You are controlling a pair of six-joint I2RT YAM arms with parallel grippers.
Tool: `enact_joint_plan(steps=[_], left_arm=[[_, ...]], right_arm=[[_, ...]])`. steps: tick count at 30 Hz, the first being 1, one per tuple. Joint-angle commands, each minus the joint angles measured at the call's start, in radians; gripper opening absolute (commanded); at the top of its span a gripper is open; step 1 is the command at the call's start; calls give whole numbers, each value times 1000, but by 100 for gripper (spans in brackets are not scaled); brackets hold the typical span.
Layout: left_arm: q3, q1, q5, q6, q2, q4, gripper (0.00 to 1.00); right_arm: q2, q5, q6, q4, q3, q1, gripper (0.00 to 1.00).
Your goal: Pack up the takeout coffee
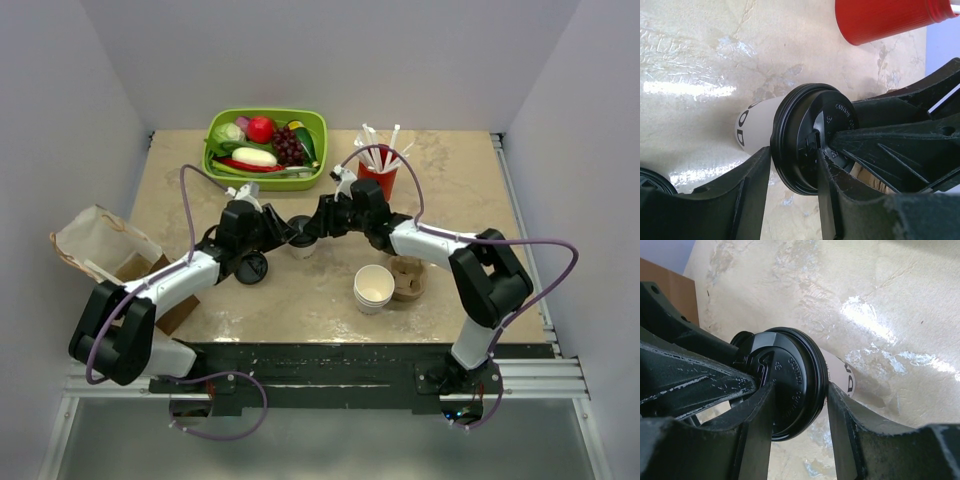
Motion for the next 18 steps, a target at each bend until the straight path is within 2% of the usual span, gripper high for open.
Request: enact_joint_plan(steps=[1, 5, 13, 18], left_arm=[[-108, -3, -80, 91, 17, -154, 45], [-144, -19, -61, 94, 17, -110, 46], [-169, -40, -159, 50, 51, -144, 44], [-204, -48, -166, 53, 76, -104, 43]], right_arm=[[68, 240, -93, -166, -92, -27, 46], [72, 283, -113, -133, -112, -27, 46], [79, 377, -121, -143, -118, -27, 45], [86, 424, -131, -63, -162, -27, 44]])
